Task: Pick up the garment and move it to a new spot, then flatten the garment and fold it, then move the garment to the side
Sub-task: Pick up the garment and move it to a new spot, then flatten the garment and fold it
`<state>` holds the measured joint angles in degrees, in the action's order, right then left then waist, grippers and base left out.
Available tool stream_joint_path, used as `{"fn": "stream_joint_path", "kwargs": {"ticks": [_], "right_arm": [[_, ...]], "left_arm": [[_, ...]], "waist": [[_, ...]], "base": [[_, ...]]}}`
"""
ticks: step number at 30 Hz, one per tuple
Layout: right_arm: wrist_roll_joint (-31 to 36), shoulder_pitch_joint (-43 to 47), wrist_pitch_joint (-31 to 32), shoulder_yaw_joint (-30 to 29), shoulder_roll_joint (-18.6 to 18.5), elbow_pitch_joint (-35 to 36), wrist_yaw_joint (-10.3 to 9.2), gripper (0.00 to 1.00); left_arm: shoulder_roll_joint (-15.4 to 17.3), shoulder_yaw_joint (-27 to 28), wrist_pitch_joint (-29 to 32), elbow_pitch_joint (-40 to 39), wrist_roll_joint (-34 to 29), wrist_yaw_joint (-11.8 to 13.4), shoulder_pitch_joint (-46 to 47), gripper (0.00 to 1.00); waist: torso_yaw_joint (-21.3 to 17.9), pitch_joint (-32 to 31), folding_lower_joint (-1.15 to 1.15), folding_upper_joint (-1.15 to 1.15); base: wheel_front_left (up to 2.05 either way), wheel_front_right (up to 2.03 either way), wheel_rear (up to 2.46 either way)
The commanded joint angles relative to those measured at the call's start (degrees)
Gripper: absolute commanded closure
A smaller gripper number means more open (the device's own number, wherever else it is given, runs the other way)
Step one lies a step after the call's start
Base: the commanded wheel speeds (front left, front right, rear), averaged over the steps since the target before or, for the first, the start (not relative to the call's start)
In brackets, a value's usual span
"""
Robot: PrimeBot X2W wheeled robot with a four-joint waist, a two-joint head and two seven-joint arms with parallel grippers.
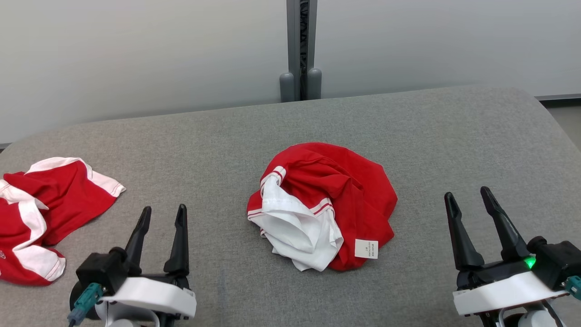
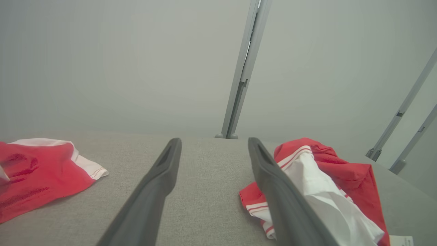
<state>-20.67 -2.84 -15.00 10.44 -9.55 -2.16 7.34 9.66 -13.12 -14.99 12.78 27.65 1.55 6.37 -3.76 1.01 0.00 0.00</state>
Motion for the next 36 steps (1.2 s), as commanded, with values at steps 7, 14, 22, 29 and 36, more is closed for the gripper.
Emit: {"fn": "stream_joint_path", "kwargs": {"ticks": [7, 14, 22, 29, 36], "right_arm": [[0.49, 0.98, -0.32, -1.24, -0.82, 0.3, 0.28, 0.0], [0.51, 0.45, -0.32, -0.92, -0.52, 0.09, 0.28, 0.0], [0.3, -0.25, -0.32, -0.73, -0.25, -0.2, 0.28, 0.0], [0.1, -1.21, -0.32, -0.24, -0.06, -0.64, 0.28, 0.0], [-0.67, -2.48, -0.31, 0.64, -0.05, -2.27, 0.28, 0.0]], "left_arm": [[-4.41, 6.29, -0.22, -3.46, -5.71, -3.12, -6.37, 0.0], [-6.17, 7.18, -0.22, -2.53, -7.7, -6.1, -4.75, 0.0], [-6.67, 4.06, -0.22, -0.38, -5.01, -8.11, -2.67, 0.0], [-6.65, -1.95, -0.21, 2.23, -0.8, -8.71, 0.38, 0.0], [-6.66, -5.11, -0.21, 3.62, 1.36, -8.96, 2.83, 0.0]], "waist": [[-0.31, 0.08, 0.0, 0.0], [-0.26, 0.74, 0.0, 0.0], [-0.16, 2.12, 0.0, 0.0], [-0.4, 2.84, 0.0, 0.0], [-1.4, 4.4, 0.0, 0.0]], "base": [[0.0, 0.0, 0.0], [0.0, 0.0, 0.0], [0.0, 0.0, 0.0], [0.0, 0.0, 0.0], [0.0, 0.0, 0.0]]}}
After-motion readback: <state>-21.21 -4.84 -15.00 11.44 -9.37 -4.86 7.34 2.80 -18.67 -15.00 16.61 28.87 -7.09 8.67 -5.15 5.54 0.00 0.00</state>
